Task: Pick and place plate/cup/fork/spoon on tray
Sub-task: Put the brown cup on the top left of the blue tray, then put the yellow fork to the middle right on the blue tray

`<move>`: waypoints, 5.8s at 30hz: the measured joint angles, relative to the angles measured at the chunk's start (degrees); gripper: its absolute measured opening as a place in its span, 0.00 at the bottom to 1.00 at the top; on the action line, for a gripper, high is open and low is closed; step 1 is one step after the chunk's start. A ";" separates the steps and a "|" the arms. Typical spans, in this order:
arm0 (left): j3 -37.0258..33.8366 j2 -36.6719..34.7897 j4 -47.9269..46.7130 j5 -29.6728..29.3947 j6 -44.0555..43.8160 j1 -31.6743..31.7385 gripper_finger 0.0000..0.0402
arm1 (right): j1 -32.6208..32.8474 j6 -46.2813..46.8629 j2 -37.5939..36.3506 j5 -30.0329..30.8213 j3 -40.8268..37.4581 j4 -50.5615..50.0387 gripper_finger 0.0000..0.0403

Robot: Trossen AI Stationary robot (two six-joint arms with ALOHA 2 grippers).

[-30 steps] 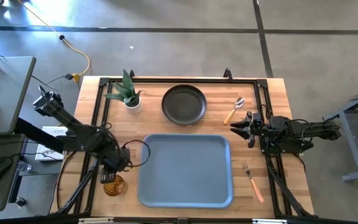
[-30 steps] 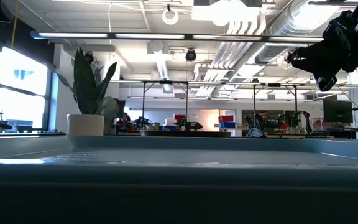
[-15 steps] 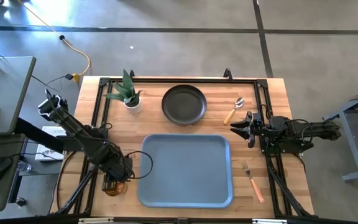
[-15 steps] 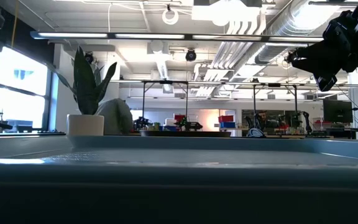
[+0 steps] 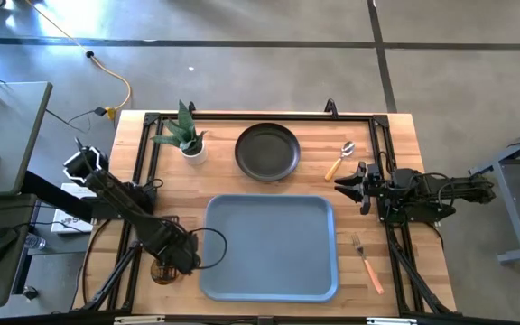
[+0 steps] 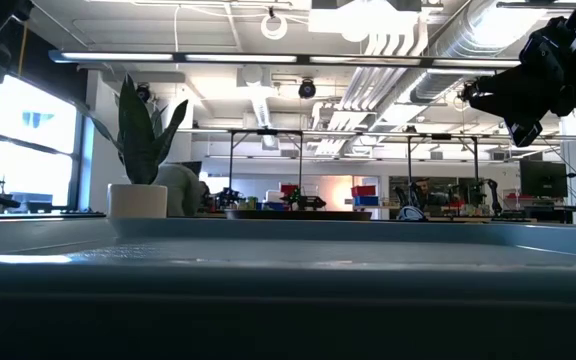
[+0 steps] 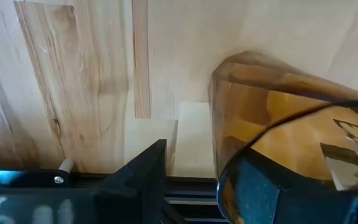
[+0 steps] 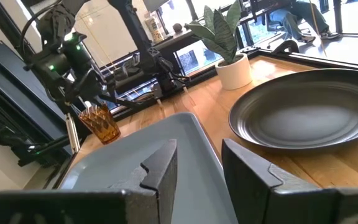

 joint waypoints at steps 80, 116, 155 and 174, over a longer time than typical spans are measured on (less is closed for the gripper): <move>26.80 4.77 -8.11 -6.97 31.11 42.30 0.02 | 0.00 0.00 0.47 0.00 0.02 -0.01 0.29; 26.40 17.82 -7.56 -5.62 29.01 39.69 0.02 | 0.00 0.00 0.76 0.00 0.02 0.00 0.29; 26.43 20.43 -7.65 -5.58 32.02 39.63 0.20 | 0.00 0.00 0.74 0.00 0.02 -0.02 0.29; 26.49 20.07 -7.95 -5.53 31.02 39.71 0.25 | 0.00 0.00 0.74 0.00 0.01 0.00 0.29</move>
